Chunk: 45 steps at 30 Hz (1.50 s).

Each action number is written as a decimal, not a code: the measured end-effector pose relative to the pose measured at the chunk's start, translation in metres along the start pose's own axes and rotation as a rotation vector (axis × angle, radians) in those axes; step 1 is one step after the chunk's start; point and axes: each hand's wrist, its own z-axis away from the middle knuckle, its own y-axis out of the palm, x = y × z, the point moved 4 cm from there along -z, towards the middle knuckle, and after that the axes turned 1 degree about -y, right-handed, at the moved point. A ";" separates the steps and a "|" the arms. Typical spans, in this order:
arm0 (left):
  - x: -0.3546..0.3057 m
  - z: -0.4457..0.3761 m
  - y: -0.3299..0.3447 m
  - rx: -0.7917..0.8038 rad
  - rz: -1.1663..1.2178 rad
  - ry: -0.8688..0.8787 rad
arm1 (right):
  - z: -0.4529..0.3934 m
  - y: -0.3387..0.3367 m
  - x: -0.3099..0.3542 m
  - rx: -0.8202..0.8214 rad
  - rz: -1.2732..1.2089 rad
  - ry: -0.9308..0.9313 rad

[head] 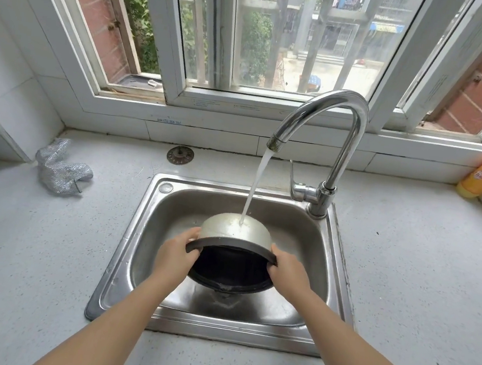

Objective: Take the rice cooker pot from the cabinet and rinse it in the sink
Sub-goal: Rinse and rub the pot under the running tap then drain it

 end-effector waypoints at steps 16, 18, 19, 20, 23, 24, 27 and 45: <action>-0.001 0.005 0.008 0.220 -0.403 -0.047 | 0.006 -0.015 0.008 -0.053 0.228 -0.082; -0.001 0.005 0.007 0.197 -0.410 -0.051 | 0.005 -0.016 0.010 -0.013 0.224 -0.084; 0.000 0.005 0.006 0.177 -0.400 -0.059 | 0.004 -0.015 0.012 0.007 0.218 -0.090; 0.001 0.005 0.005 0.157 -0.384 -0.069 | 0.004 -0.015 0.013 0.025 0.210 -0.096; 0.002 0.004 0.002 0.103 -0.318 -0.092 | 0.004 -0.014 0.017 0.058 0.164 -0.097; 0.003 0.003 0.001 0.088 -0.303 -0.098 | 0.004 -0.014 0.018 0.064 0.148 -0.097; 0.006 0.001 -0.004 0.042 -0.256 -0.112 | 0.003 -0.015 0.021 0.084 0.091 -0.104; 0.012 0.000 -0.014 -0.004 0.020 -0.268 | -0.003 -0.017 0.014 0.068 -0.228 0.014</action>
